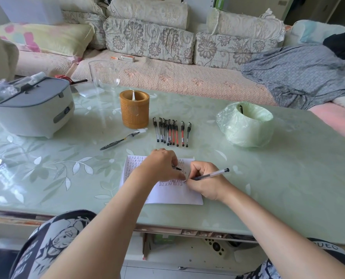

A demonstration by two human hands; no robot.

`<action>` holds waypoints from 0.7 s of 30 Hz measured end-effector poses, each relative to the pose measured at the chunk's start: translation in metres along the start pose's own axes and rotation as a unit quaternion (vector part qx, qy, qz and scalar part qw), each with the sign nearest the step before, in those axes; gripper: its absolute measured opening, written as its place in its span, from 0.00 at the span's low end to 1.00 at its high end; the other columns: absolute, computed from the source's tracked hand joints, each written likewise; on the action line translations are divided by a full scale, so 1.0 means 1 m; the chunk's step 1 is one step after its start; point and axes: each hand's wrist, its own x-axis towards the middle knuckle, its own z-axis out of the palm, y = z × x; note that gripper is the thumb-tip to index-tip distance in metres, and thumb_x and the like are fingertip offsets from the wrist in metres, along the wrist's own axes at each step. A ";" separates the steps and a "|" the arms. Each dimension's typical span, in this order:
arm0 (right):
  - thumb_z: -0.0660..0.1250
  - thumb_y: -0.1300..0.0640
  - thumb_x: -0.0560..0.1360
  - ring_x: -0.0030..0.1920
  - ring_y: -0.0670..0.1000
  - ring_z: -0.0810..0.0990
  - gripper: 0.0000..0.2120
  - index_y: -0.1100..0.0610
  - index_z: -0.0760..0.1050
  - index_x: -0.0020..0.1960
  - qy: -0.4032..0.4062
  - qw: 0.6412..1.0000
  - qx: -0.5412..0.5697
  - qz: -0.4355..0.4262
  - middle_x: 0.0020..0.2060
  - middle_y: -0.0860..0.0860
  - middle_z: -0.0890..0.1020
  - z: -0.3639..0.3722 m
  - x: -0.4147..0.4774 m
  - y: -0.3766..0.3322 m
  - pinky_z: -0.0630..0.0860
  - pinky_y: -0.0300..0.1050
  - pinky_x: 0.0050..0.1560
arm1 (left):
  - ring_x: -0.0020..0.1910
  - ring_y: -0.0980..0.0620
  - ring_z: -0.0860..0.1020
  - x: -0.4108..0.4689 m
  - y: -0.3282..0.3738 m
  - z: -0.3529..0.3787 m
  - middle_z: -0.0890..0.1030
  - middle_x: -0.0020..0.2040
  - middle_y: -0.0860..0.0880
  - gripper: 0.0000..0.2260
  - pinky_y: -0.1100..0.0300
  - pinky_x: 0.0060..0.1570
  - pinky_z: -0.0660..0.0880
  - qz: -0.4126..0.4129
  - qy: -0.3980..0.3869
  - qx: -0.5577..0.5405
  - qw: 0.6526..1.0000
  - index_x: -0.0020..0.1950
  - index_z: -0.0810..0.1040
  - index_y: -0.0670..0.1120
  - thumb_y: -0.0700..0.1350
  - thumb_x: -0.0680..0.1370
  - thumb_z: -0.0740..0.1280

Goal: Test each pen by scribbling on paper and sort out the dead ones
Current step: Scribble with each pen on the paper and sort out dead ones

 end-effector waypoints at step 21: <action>0.67 0.59 0.61 0.31 0.48 0.68 0.07 0.60 0.69 0.33 -0.020 1.000 -0.019 -0.006 0.28 0.50 0.71 0.001 -0.001 0.005 0.62 0.45 0.34 | 0.56 0.49 0.69 -0.002 0.001 -0.001 0.71 0.50 0.51 0.26 0.60 0.49 0.66 -0.011 -0.003 -0.011 1.000 0.56 0.78 0.50 0.61 0.65 0.77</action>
